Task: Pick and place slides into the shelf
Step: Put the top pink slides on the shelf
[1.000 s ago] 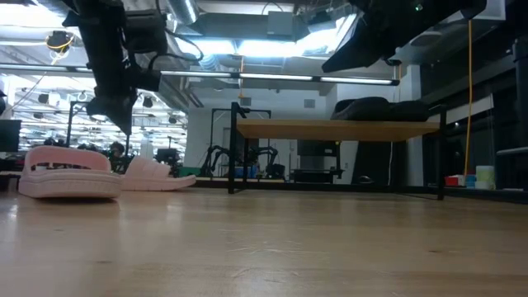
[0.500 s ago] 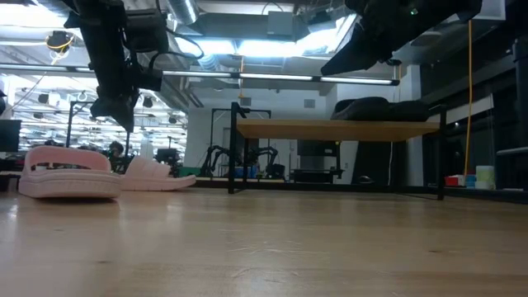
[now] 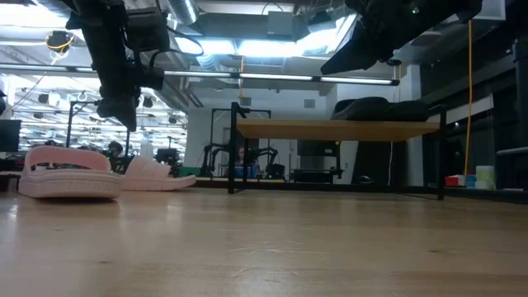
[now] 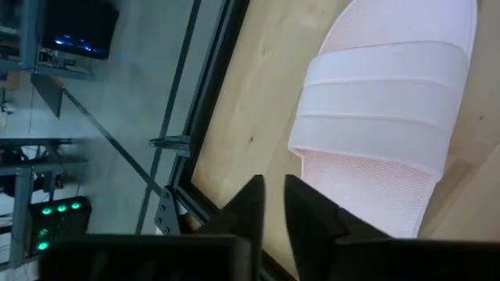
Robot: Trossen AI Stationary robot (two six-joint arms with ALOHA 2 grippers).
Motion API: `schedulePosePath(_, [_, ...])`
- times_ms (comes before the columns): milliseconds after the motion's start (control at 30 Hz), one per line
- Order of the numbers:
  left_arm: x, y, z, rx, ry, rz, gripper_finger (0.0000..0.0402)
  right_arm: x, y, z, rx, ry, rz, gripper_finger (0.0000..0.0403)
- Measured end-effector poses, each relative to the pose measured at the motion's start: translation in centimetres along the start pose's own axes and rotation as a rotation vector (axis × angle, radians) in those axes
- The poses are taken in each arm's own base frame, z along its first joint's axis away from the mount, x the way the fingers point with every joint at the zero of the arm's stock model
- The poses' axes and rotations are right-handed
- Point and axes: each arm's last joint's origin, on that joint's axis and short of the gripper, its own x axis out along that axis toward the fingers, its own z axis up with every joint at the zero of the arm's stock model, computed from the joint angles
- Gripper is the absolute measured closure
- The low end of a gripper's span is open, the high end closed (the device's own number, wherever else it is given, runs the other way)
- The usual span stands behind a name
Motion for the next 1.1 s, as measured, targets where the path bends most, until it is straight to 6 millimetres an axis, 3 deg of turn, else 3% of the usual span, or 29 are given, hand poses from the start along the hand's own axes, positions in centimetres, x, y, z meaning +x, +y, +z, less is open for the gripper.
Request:
schedulePosePath(267, [0.01,0.0,0.04,-0.009,-0.004,0.0,0.0246,0.0,0.0,0.0,0.0,0.0,0.0,0.0377])
schedulePosePath(400, [0.01,-0.06,-0.14,0.069,0.01,-0.011,0.0213,0.0,0.0,0.0,0.0,0.0,0.0,0.0377])
schedulePosePath(1100, [-0.01,-0.04,-0.25,0.127,0.024,0.012,0.0205,0.0,0.0,-0.01,-0.024,0.001,-0.001,0.0377])
